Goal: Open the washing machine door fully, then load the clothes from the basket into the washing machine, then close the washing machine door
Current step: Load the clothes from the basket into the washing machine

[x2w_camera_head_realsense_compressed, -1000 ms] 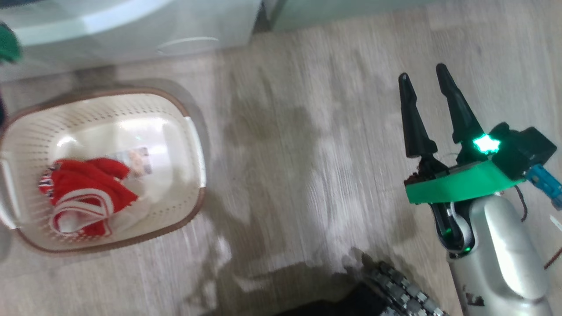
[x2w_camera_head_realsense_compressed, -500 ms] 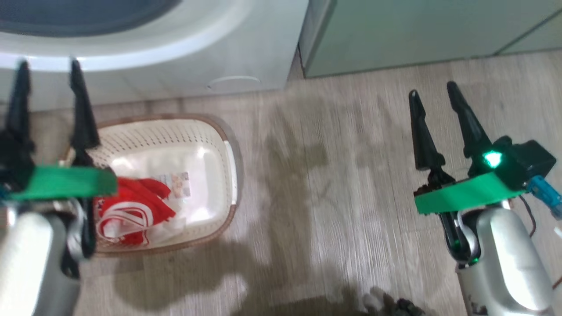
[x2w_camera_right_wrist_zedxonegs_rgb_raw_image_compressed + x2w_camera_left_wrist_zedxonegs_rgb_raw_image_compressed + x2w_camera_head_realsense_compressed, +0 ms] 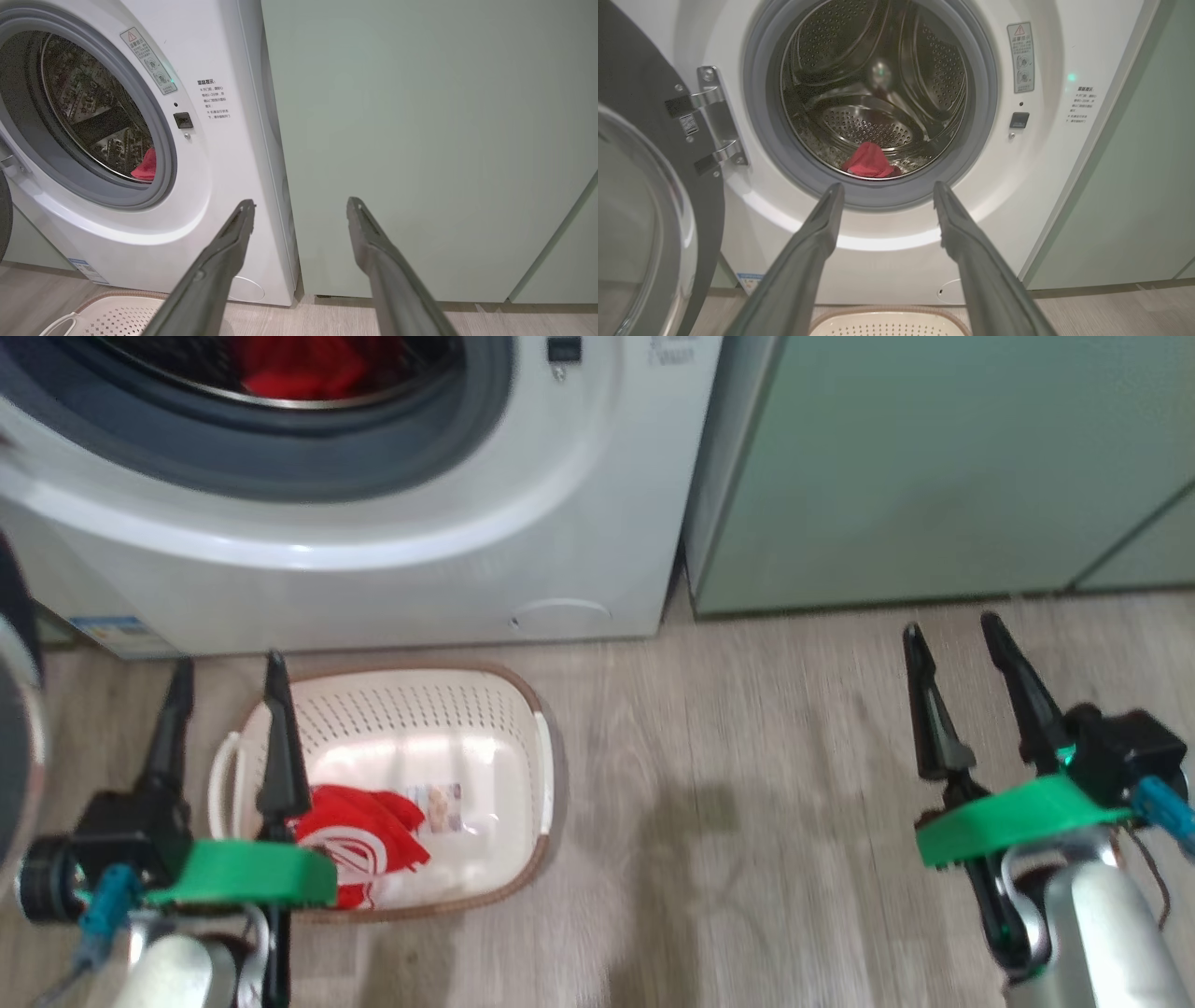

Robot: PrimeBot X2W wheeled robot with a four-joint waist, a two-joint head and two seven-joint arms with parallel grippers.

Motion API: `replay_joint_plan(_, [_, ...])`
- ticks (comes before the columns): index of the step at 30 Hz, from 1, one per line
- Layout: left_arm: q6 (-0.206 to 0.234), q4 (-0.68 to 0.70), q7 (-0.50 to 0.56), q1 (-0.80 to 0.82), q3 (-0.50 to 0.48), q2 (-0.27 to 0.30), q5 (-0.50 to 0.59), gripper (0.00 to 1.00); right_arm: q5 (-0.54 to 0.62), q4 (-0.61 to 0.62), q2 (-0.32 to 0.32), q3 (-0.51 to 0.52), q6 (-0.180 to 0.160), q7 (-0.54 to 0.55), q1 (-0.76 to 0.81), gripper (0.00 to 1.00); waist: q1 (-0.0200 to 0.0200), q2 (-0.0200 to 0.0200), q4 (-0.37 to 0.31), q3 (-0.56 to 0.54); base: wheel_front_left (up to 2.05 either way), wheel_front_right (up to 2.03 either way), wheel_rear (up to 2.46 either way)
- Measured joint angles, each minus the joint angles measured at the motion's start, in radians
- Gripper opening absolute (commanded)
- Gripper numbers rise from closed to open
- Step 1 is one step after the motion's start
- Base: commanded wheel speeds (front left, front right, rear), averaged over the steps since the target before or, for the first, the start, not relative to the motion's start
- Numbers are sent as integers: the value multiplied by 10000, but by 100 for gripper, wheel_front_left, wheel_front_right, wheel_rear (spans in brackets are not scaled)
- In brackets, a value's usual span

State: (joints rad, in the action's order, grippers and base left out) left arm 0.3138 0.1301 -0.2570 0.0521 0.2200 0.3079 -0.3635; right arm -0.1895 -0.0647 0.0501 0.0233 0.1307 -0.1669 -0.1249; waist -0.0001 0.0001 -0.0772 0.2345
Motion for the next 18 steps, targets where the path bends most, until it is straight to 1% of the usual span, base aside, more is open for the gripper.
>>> replay_joint_plan(9, [-477,-443,0,-813,38,-341,219,100,201,539,-8,245,0,537,1020,100,0,0,380,-1171,0,0,0])
replay_joint_plan(14, [-646,-566,2,-1047,25,-460,274,100,226,853,-13,332,0,755,1523,100,0,0,448,-1602,0,0,0])
replay_joint_plan(18, [-686,-675,2,-1125,-6,-477,314,100,226,1026,-27,407,0,899,1856,100,0,0,457,-1844,0,0,0])
